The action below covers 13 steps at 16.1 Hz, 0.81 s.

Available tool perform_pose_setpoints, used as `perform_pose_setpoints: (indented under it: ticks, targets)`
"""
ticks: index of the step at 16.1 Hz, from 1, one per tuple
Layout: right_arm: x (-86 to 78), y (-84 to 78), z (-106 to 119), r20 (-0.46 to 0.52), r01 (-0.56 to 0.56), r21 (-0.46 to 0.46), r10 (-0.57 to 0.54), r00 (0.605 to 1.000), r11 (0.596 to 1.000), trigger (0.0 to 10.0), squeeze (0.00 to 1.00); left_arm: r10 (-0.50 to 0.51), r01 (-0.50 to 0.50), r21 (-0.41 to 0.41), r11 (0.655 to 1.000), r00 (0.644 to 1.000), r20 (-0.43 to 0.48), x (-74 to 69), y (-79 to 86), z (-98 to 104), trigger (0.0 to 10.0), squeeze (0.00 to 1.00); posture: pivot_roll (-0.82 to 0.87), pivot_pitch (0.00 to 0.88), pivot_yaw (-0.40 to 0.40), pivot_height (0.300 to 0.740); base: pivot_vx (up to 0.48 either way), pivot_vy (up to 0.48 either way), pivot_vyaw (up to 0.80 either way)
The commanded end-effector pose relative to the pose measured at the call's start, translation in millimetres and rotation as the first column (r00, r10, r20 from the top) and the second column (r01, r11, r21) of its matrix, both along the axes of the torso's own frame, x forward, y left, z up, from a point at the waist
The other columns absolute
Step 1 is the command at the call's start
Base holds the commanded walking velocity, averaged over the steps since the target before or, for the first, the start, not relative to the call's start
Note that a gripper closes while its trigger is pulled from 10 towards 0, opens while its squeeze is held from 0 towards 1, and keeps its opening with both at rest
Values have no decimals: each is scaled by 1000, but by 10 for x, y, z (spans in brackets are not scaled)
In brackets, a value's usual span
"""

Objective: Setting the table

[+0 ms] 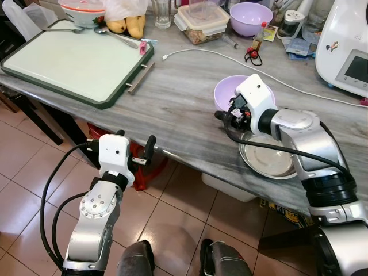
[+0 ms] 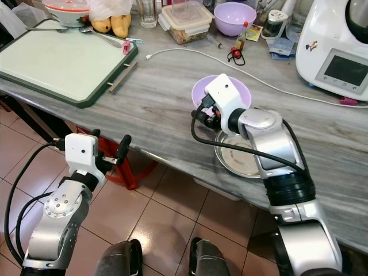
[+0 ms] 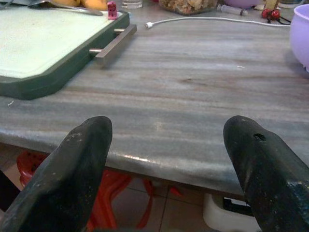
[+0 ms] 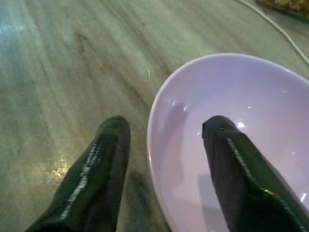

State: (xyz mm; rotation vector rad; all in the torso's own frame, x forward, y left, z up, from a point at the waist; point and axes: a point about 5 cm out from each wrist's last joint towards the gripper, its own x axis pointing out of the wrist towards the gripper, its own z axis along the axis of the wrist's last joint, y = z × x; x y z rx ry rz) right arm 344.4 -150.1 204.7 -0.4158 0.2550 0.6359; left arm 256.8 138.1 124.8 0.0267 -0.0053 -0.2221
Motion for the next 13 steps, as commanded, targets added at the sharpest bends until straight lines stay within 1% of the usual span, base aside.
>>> perform_pose_setpoints:
  ticks: [1, 2, 5, 7, 8, 9, 11, 12, 13]
  targets:
    - [-31, 15, 22, -3, -24, -10, 24, 1000, 1000, 10000, 1000, -1, 1, 9, 1000, 1000, -14, -13, -7, -41, 10000, 0, -5, 131, -22, 740, 0, 0, 0]
    - [-36, 13, 29, -7, -27, -11, 27, 1000, 1000, 10000, 1000, -1, 1, 9, 1000, 1000, -14, -13, -6, -43, 10000, 0, -6, 130, -23, 740, 0, 0, 0]
    - [-16, 15, 154, 55, -7, -5, 7, 998, 1000, 10000, 1000, 3, -3, 4, 1000, 1000, -11, -6, -8, -39, 10000, 0, -4, 133, -21, 740, 0, 0, 0]
    - [-29, 37, 240, 115, 12, 17, -13, 993, 1000, 10000, 1000, 34, -34, -13, 999, 999, -20, -9, 7, -47, 10000, 0, -5, 128, -15, 740, 0, 0, 0]
    - [-49, 54, 268, 164, 21, 51, -29, 986, 998, 10000, 1000, 69, -69, -5, 998, 997, -33, -16, 32, -72, 10000, 0, -6, 128, -16, 740, 0, 0, 0]
    - [-78, 67, 303, 226, 31, 119, -58, 973, 992, 10000, 1000, 81, -81, 5, 997, 996, -35, -23, 37, -81, 10000, 0, -4, 126, -17, 740, 0, 0, 0]
    - [-168, 67, 311, 305, 63, 230, -133, 943, 971, 10000, 1000, 96, -96, 3, 995, 995, -20, -20, 38, -62, 10000, 0, -3, 128, -18, 740, 0, 0, 0]
    - [-205, 62, 285, 322, 83, 255, -165, 932, 963, 10000, 843, 104, -104, 5, 995, 994, -17, -14, 40, -53, 10000, 0, -3, 127, -20, 740, 0, 0, 0]
    - [-288, 55, 241, 346, 131, 339, -253, 903, 932, 10000, 51, 108, -108, 5, 994, 994, -15, -1, 50, -42, 10000, 0, -4, 130, -19, 740, 0, 0, 0]
